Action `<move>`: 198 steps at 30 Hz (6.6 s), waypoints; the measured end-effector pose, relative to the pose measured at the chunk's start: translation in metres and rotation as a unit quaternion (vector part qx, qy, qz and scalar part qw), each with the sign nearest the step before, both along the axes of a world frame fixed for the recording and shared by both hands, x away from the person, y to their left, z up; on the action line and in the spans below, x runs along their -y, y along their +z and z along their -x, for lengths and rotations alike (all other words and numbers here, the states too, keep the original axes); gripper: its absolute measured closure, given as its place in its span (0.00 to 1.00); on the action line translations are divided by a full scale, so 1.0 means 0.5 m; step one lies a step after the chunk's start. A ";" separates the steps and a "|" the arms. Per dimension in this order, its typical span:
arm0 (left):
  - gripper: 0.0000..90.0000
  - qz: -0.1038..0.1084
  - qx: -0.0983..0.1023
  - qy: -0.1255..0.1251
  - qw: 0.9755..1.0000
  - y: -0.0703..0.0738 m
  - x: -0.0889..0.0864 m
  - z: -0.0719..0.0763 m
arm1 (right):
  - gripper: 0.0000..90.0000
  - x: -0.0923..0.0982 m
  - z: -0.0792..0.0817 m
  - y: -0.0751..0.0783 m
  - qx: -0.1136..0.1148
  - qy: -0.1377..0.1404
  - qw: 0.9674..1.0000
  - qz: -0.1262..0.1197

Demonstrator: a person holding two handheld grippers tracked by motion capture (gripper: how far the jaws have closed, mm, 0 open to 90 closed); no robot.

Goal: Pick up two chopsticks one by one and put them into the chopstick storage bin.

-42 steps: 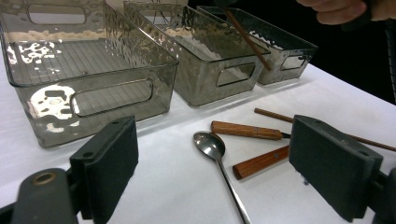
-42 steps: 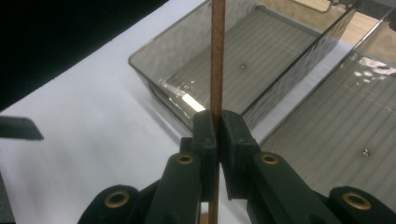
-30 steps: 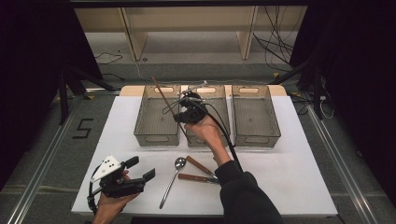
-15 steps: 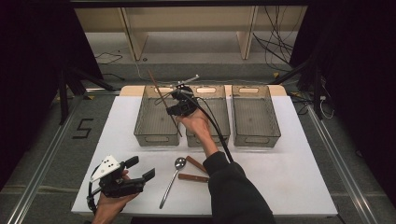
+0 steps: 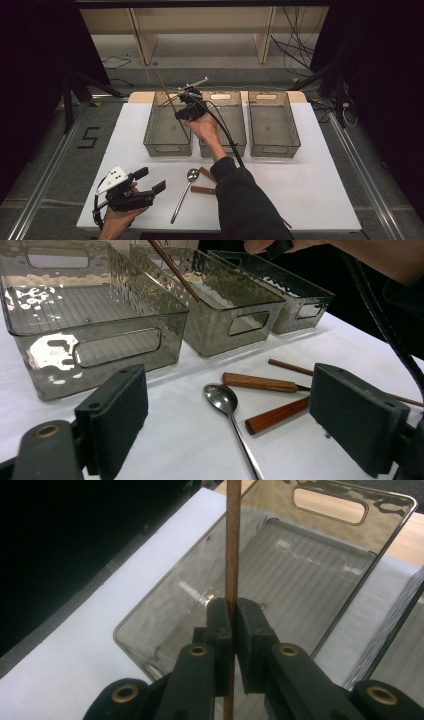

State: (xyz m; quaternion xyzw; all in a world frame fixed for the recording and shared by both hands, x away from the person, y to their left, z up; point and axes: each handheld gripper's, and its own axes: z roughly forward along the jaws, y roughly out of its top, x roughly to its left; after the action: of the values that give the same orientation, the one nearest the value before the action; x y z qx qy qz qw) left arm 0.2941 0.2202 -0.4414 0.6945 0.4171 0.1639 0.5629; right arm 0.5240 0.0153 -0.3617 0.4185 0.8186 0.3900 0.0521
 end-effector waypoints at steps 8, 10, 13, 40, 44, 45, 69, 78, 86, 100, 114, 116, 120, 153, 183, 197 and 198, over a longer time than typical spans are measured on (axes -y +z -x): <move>0.17 0.002 -0.001 0.000 1.000 0.001 0.002 0.001 | 0.95 -0.013 -0.008 -0.005 0.001 -0.005 1.000 0.001; 0.17 0.002 -0.001 0.000 1.000 0.000 0.001 0.001 | 0.95 -0.014 -0.011 -0.009 -0.001 -0.007 1.000 0.004; 0.17 0.002 -0.002 -0.001 1.000 0.001 0.001 0.001 | 0.95 -0.014 -0.016 -0.015 -0.005 -0.012 1.000 0.007; 0.17 0.002 -0.001 -0.004 1.000 0.001 0.001 0.001 | 0.79 -0.032 -0.031 -0.054 -0.027 -0.029 0.999 0.019; 0.17 0.002 -0.002 -0.004 1.000 0.001 0.001 0.001 | 0.60 -0.029 -0.030 -0.053 -0.034 -0.022 0.999 0.031; 0.17 0.003 -0.002 -0.004 1.000 0.001 0.002 0.001 | 0.60 -0.029 -0.030 -0.053 -0.034 -0.022 0.999 0.031; 0.17 0.001 -0.007 0.000 1.000 -0.002 0.001 0.000 | 0.36 0.136 0.118 0.052 0.025 0.052 0.998 0.012; 0.17 -0.003 -0.008 -0.001 1.000 -0.003 0.003 -0.001 | 0.35 0.216 0.172 0.047 0.033 0.046 0.998 0.011; 0.17 -0.004 -0.008 0.002 1.000 -0.003 0.002 -0.001 | 0.31 0.266 0.206 0.030 0.026 0.049 0.998 0.023; 0.17 -0.002 -0.010 0.003 1.000 -0.005 0.005 -0.002 | 0.28 0.364 0.266 -0.014 0.005 0.032 0.999 0.020; 0.17 -0.004 -0.009 0.002 1.000 -0.005 0.007 -0.002 | 0.32 0.424 0.321 -0.073 -0.036 0.026 0.995 0.092; 0.17 -0.003 -0.009 0.002 1.000 -0.005 0.007 -0.002 | 0.33 0.428 0.325 -0.085 -0.043 0.027 0.992 0.113; 0.17 -0.005 -0.010 0.001 1.000 -0.005 0.006 -0.002 | 0.35 0.432 0.330 -0.097 -0.056 0.028 0.990 0.127; 0.17 -0.007 -0.007 0.000 1.000 -0.003 0.006 -0.002 | 0.76 0.428 0.360 -0.177 -0.149 0.060 0.950 0.266; 0.17 -0.005 -0.008 -0.001 1.000 -0.003 0.007 -0.001 | 0.96 0.419 0.358 -0.185 -0.152 0.063 0.945 0.285; 0.17 -0.006 -0.011 0.003 1.000 -0.005 0.007 -0.003 | 0.96 0.425 0.359 -0.113 -0.098 0.067 0.965 0.236; 0.17 -0.006 -0.011 0.003 1.000 -0.005 0.007 -0.003 | 0.96 0.425 0.359 -0.113 -0.098 0.067 0.965 0.236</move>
State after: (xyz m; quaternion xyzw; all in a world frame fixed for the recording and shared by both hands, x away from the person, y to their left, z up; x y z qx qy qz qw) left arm 0.2957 0.2166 -0.4440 0.6985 0.4247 0.1607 0.5531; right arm 0.3447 -0.1973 -0.4181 0.3743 0.9148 0.1457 0.0428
